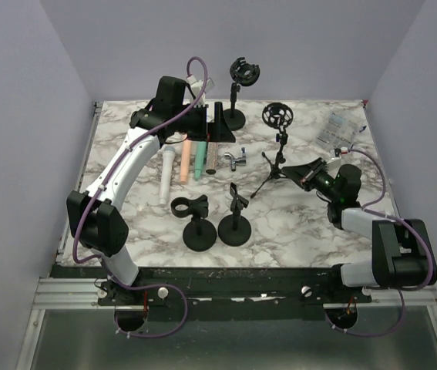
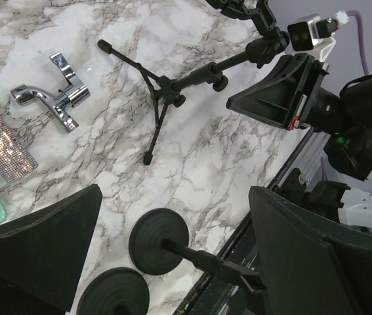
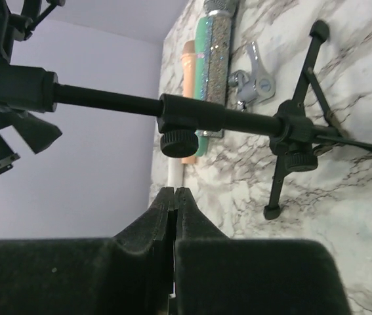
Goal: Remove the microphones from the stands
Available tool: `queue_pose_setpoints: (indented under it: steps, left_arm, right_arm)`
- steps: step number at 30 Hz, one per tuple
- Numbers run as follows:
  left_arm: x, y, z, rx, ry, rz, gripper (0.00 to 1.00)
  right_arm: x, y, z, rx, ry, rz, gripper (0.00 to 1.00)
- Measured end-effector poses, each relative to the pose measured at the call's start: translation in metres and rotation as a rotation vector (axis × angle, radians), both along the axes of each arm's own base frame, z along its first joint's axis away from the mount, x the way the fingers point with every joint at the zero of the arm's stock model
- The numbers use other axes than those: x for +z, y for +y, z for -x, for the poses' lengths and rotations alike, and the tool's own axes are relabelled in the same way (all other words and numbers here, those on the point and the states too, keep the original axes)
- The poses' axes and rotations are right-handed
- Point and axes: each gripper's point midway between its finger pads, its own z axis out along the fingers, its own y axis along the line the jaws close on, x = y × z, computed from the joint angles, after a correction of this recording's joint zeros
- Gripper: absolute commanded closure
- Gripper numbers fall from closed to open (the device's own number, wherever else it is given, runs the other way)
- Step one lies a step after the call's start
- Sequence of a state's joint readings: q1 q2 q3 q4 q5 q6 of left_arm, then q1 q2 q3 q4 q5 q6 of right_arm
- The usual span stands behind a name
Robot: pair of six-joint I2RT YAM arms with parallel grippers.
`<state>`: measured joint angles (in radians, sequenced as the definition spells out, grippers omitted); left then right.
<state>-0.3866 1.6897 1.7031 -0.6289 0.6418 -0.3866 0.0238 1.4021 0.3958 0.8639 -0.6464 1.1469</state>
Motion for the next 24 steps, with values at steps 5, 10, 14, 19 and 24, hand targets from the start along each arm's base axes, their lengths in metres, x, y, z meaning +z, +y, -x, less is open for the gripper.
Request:
queue_pose_setpoints:
  steps: [5, 10, 14, 19, 24]
  left_arm:
    - [0.000, 0.000, 0.000, 0.000, 0.000, 0.001, 0.03]
    - [0.000, -0.001, 0.000, -0.001, 0.001, 0.004, 0.03]
    - [0.000, -0.001, 0.000, -0.002, 0.003, 0.005, 0.03]
    - [0.000, -0.001, 0.000, -0.003, 0.003, 0.006, 0.03]
    - [0.000, -0.001, 0.000, -0.003, 0.003, 0.006, 0.03]
  right_arm:
    - [-0.004, -0.010, -0.004, -0.034, -0.031, 0.151, 0.68]
    - [-0.017, -0.012, 0.000, -0.030, 0.011, 0.185, 0.37]
    - [-0.016, -0.009, -0.003, -0.023, 0.022, 0.150, 0.36]
    - [-0.016, -0.004, -0.016, -0.007, 0.040, 0.091, 0.40]
    - [-0.009, -0.002, -0.025, -0.005, 0.030, 0.058, 0.44]
